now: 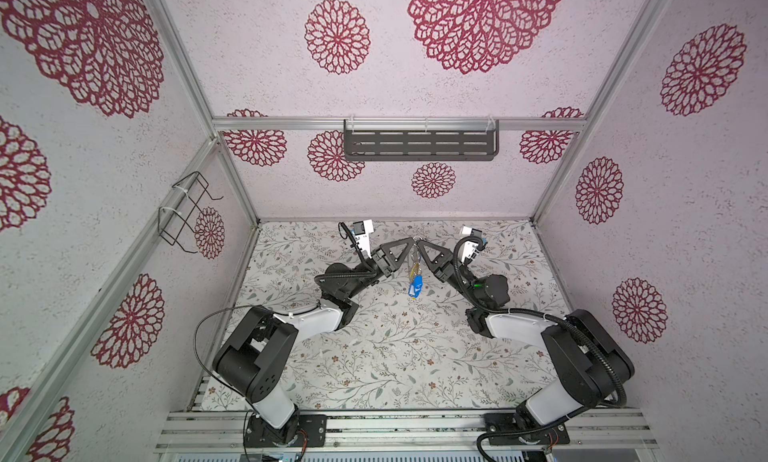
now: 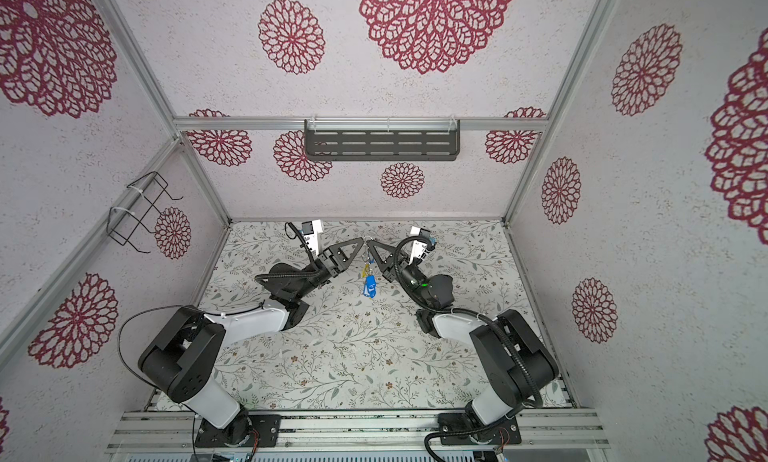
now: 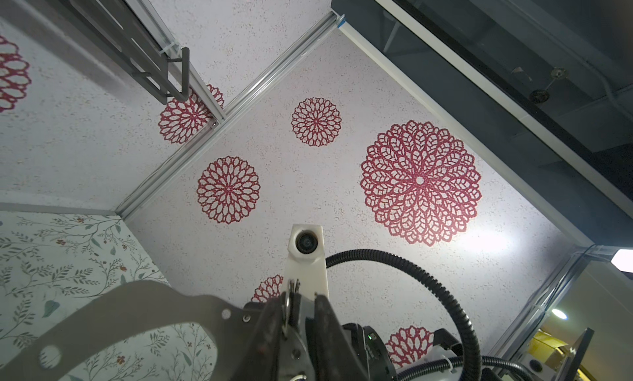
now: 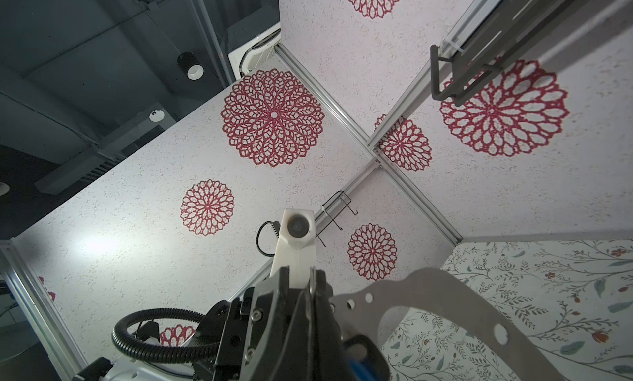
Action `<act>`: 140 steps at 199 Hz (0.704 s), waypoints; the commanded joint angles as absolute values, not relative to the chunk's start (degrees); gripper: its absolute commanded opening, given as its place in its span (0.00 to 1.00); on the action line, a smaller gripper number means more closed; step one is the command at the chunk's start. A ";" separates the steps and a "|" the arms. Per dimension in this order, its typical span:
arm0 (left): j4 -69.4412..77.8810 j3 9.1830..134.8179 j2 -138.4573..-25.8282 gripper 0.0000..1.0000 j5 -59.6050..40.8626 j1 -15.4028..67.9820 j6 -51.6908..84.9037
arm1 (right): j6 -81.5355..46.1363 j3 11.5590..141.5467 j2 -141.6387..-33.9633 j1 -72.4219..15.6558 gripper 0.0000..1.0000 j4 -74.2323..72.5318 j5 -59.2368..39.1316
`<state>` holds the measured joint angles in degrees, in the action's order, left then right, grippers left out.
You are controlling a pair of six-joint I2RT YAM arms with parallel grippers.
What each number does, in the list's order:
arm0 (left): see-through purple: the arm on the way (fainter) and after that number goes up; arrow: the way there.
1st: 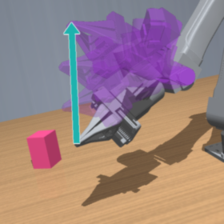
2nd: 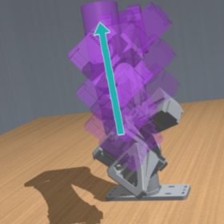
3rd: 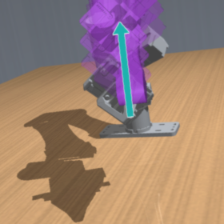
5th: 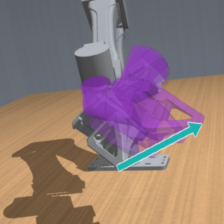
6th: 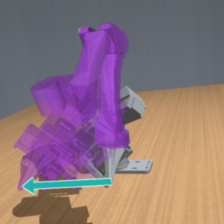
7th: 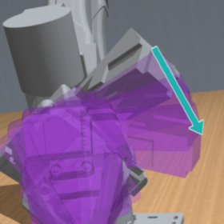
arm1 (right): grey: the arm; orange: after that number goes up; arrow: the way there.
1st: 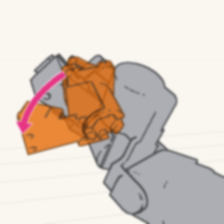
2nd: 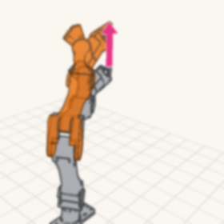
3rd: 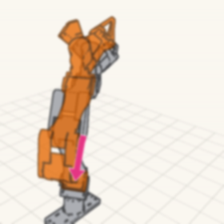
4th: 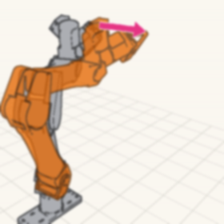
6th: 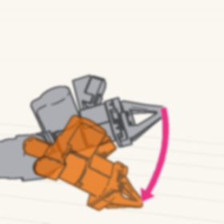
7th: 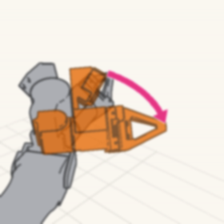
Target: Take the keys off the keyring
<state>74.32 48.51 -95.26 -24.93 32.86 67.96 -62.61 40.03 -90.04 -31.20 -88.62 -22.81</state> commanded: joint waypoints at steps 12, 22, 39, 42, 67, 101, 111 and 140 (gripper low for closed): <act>76.25 49.47 -96.15 0.14 -25.31 32.87 68.50 | -62.93 42.27 -88.67 -31.60 0.00 -96.67 -23.62; 76.44 49.57 -96.40 0.14 -25.31 32.91 68.70 | -63.06 42.32 -88.73 -31.55 0.00 -96.60 -23.60; 76.61 49.83 -96.76 0.14 -25.32 33.06 68.94 | -63.05 42.40 -88.85 -31.56 0.00 -96.60 -23.72; 76.61 49.84 -96.84 0.14 -25.35 33.07 69.04 | -63.08 42.40 -88.87 -31.55 0.00 -96.59 -23.67; 76.72 50.08 -97.03 0.18 -25.32 33.12 69.17 | -63.06 42.54 -89.01 -31.68 0.00 -96.64 -23.82; 76.81 50.27 -97.29 0.18 -25.47 33.15 69.43 | -63.11 42.75 -89.03 -31.73 0.00 -96.62 -24.03; 76.93 50.27 -97.36 0.18 -25.46 33.15 69.46 | -63.19 42.73 -89.20 -31.75 0.00 -96.59 -24.14; 77.30 50.49 -97.50 0.21 -25.58 33.17 69.92 | -63.11 42.63 -89.47 -32.07 0.00 -96.63 -24.14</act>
<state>75.31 48.82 -96.75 -24.99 32.86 69.28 -62.63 40.05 -90.06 -31.57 -88.86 -23.31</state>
